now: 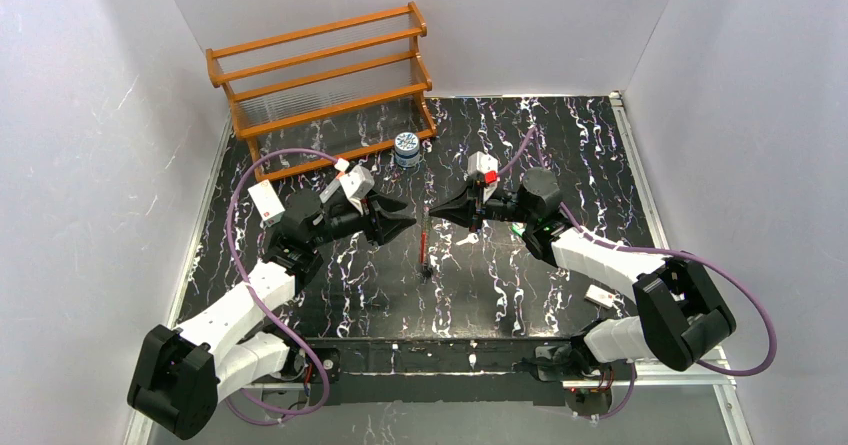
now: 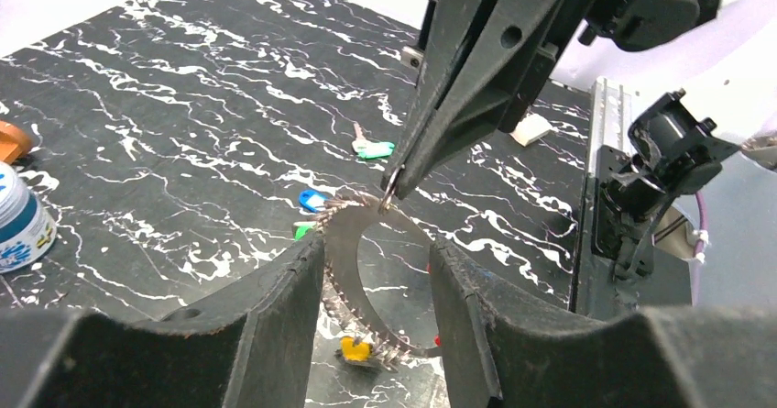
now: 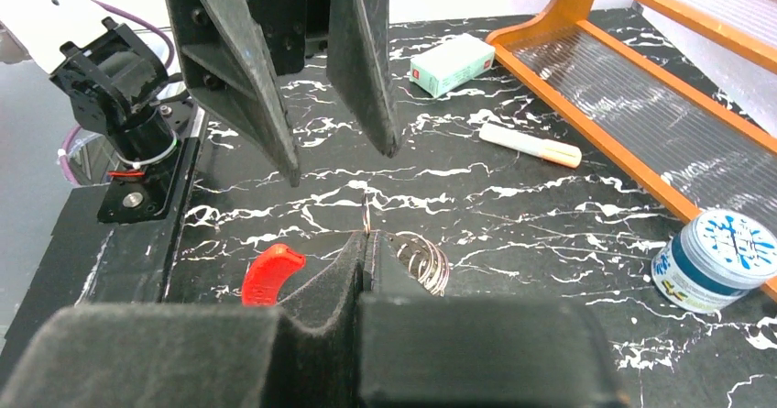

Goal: Put the keys on the keyring

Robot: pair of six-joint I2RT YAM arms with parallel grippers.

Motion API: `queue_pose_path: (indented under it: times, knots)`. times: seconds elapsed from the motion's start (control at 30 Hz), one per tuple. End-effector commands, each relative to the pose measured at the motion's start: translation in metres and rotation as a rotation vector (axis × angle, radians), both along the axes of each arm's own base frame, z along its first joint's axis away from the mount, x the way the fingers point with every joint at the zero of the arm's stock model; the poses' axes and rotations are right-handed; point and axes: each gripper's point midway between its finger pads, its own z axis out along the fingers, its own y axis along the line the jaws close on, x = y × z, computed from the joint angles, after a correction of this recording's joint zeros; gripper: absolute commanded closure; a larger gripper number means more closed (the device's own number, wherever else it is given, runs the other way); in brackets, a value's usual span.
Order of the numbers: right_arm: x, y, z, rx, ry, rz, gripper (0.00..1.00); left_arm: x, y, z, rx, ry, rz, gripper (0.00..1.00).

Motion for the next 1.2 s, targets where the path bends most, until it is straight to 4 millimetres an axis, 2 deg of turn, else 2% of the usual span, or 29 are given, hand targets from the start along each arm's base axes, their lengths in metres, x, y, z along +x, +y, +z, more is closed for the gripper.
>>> queue_pose_path:
  times: [0.0,0.37,0.9,1.17]
  knots:
    - [-0.01,-0.003,0.033,0.076,-0.128,0.046,0.99,-0.017,-0.003,0.017,-0.05,-0.142,-0.08,0.55]
    - [-0.02,-0.002,0.027,0.066,-0.108,0.106,0.99,-0.017,-0.008,0.02,-0.057,-0.214,-0.092,0.61]
    - [-0.019,0.0,0.024,0.06,-0.09,0.112,0.99,-0.022,-0.028,0.023,-0.056,-0.21,-0.165,0.71]
    - [-0.02,0.0,0.023,0.055,-0.081,0.122,0.99,-0.018,-0.03,0.019,-0.053,-0.19,-0.149,0.89]
